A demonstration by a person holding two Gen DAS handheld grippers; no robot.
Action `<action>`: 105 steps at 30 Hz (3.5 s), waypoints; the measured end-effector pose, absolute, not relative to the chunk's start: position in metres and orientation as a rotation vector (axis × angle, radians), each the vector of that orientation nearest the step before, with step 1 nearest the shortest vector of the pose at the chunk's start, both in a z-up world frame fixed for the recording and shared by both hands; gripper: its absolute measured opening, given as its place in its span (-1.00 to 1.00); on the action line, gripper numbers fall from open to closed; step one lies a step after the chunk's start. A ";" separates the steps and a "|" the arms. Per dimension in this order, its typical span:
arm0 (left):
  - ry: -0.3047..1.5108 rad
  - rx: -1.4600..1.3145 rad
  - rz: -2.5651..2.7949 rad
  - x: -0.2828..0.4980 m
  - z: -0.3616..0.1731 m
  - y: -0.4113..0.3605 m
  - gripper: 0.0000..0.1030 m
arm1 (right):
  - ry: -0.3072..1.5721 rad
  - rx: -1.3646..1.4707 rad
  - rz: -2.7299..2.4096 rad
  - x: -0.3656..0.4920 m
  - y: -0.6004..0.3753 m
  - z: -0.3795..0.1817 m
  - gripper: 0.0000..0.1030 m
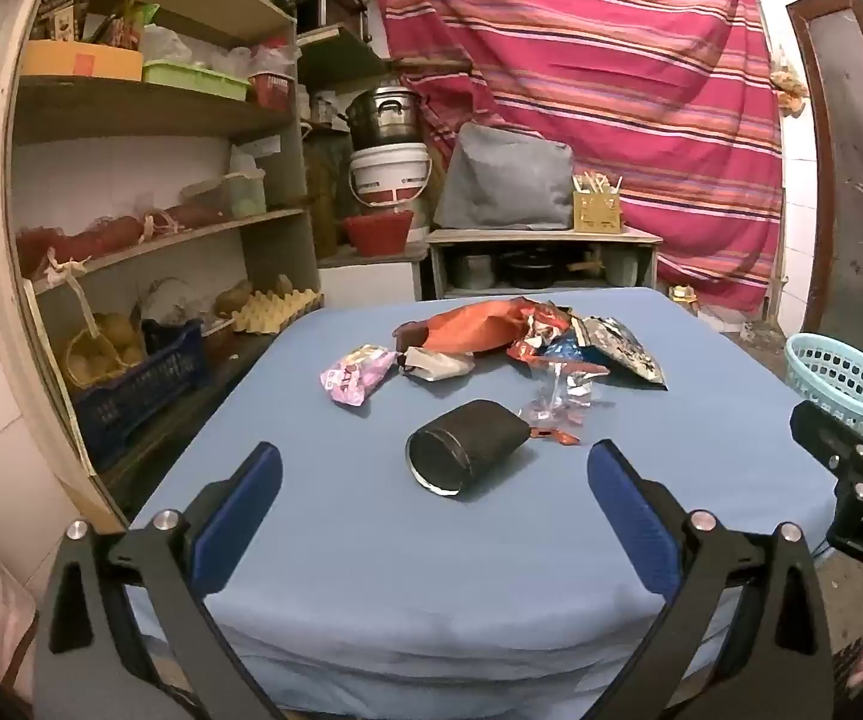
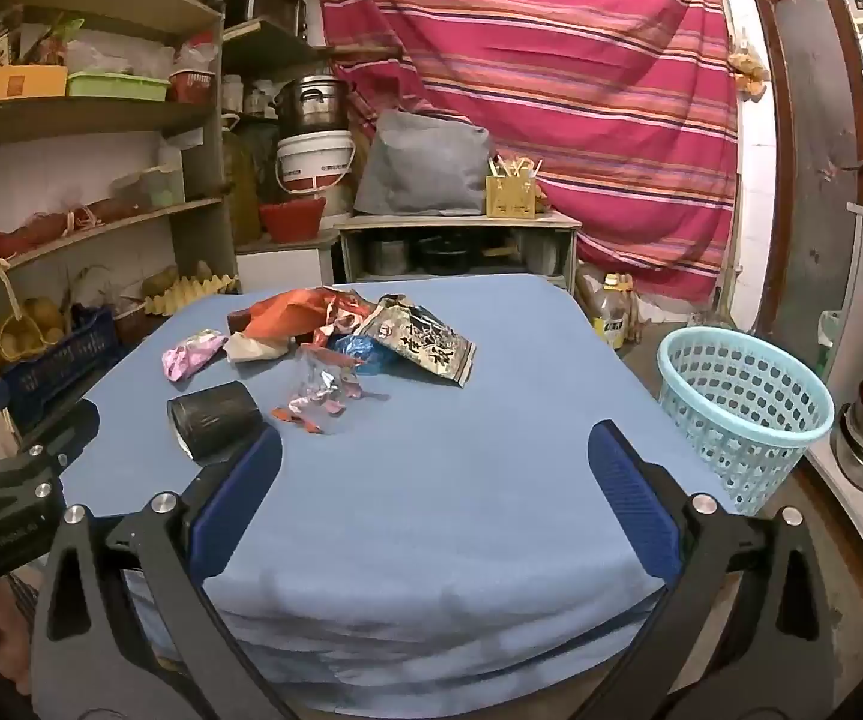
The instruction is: Collect trash
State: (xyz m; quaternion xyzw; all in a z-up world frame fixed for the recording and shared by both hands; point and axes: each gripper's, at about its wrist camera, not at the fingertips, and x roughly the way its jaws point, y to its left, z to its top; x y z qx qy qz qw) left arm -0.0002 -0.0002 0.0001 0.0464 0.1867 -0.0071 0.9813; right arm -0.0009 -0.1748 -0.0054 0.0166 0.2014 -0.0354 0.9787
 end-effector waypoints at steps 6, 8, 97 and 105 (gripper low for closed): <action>0.386 0.090 -0.015 0.001 0.000 0.000 0.93 | 0.408 0.044 -0.066 0.000 -0.175 -0.002 0.92; 0.382 0.087 -0.011 0.000 0.000 0.001 0.93 | 0.410 0.046 -0.065 0.002 -0.173 -0.001 0.92; 0.370 0.102 0.002 0.002 -0.003 0.003 0.93 | 0.384 0.042 -0.083 -0.004 -0.178 -0.004 0.92; 0.385 0.126 0.000 0.017 -0.010 0.001 0.93 | 0.389 0.032 -0.105 0.008 -0.187 -0.011 0.92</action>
